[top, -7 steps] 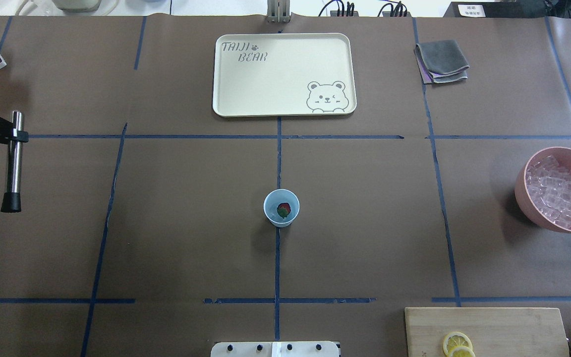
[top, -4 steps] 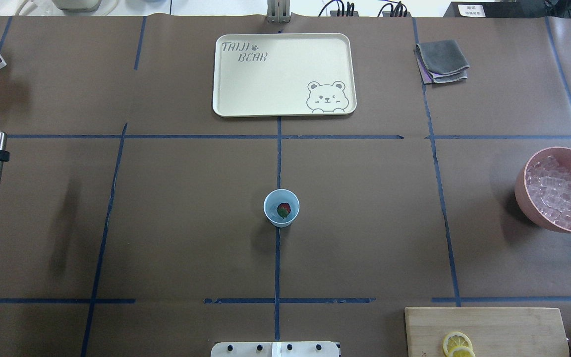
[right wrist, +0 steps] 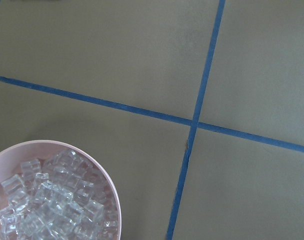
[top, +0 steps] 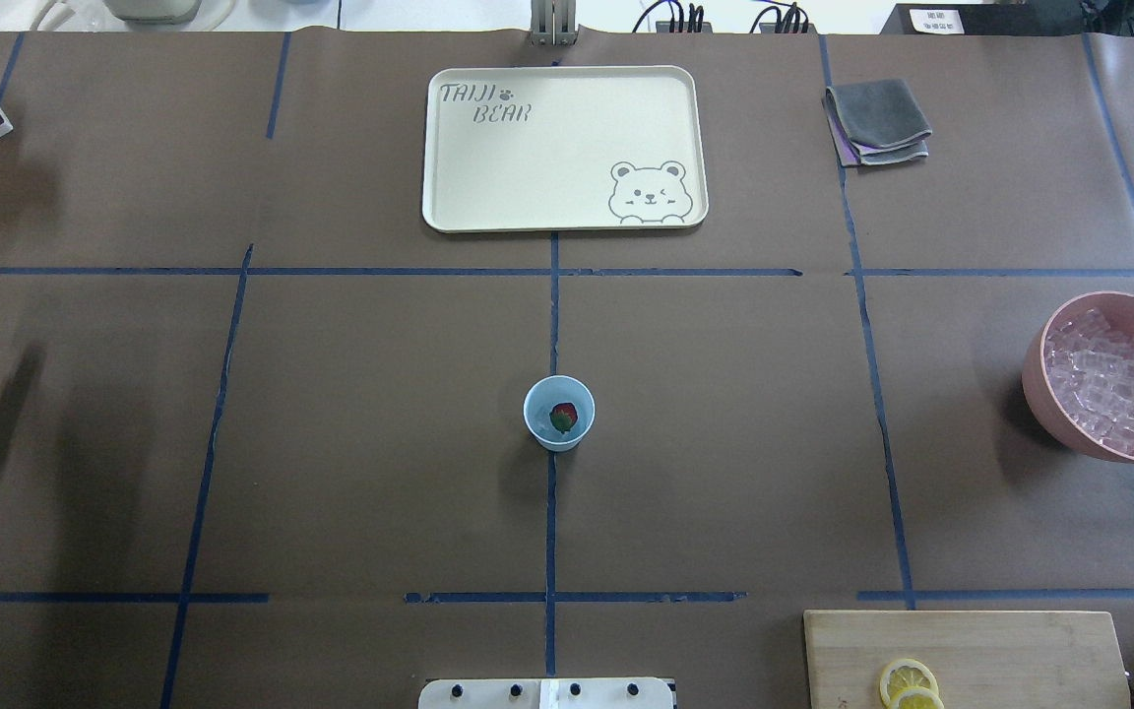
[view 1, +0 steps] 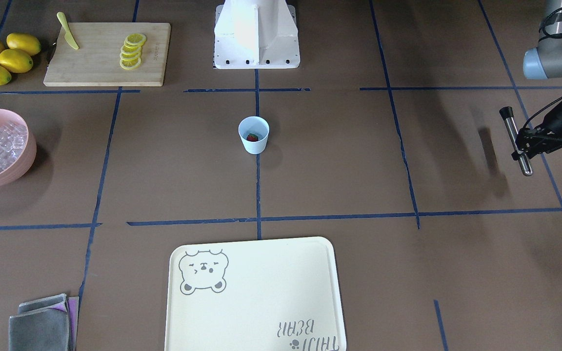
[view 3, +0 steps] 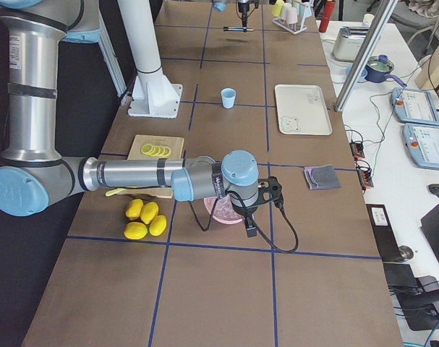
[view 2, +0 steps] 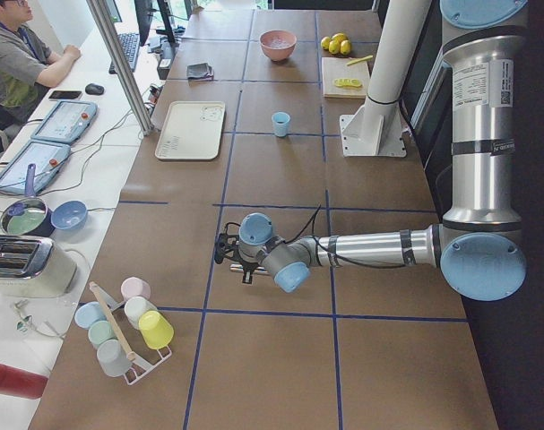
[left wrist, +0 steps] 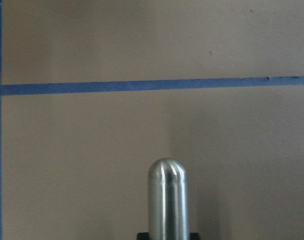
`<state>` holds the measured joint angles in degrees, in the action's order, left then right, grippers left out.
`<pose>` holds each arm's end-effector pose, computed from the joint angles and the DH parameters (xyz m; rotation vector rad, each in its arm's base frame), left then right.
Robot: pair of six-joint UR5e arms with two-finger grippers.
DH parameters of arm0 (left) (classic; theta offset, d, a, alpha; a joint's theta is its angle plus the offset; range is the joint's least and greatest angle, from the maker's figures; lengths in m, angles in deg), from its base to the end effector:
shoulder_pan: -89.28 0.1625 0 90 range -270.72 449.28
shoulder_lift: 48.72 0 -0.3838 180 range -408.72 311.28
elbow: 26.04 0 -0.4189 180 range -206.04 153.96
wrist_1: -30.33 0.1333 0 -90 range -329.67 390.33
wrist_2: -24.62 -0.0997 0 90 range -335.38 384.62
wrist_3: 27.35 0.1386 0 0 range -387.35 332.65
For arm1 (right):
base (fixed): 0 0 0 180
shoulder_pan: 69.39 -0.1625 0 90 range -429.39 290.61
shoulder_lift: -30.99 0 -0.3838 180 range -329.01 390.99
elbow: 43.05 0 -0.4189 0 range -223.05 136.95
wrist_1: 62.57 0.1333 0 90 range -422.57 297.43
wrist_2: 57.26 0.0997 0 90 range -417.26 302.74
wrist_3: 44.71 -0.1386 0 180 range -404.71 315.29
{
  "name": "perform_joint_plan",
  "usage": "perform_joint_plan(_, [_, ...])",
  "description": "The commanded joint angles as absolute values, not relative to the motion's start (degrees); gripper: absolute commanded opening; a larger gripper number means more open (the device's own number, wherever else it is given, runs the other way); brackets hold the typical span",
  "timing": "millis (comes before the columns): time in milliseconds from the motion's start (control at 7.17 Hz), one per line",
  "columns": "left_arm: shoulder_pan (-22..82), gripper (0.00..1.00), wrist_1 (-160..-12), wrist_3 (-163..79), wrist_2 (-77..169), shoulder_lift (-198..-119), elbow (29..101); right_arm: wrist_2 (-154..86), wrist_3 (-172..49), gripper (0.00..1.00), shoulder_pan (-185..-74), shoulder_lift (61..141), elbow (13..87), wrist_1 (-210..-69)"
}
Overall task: Mash ice and strawberries in cup
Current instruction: 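Set the pestle down upright and release it with the left gripper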
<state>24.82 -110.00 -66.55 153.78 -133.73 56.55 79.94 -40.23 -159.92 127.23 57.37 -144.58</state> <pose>0.1831 -0.4893 0.6583 0.1842 0.8939 0.0045 0.0362 -0.4931 0.5845 0.2361 -0.8117 -0.1523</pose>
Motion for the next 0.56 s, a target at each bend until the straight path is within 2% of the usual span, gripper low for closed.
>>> perform_joint_plan(0, [24.95, 0.00, -110.03, -64.54, 151.98, -133.89, 54.12, 79.94, -40.23, 0.99, -159.92, 127.23, 57.41, -144.57])
perform_joint_plan(418, [24.86, 0.00, -110.03, -64.27, 150.67, -133.80, 53.32, 79.94, -40.23, 0.99, -159.92, 127.14, 57.50, -144.57])
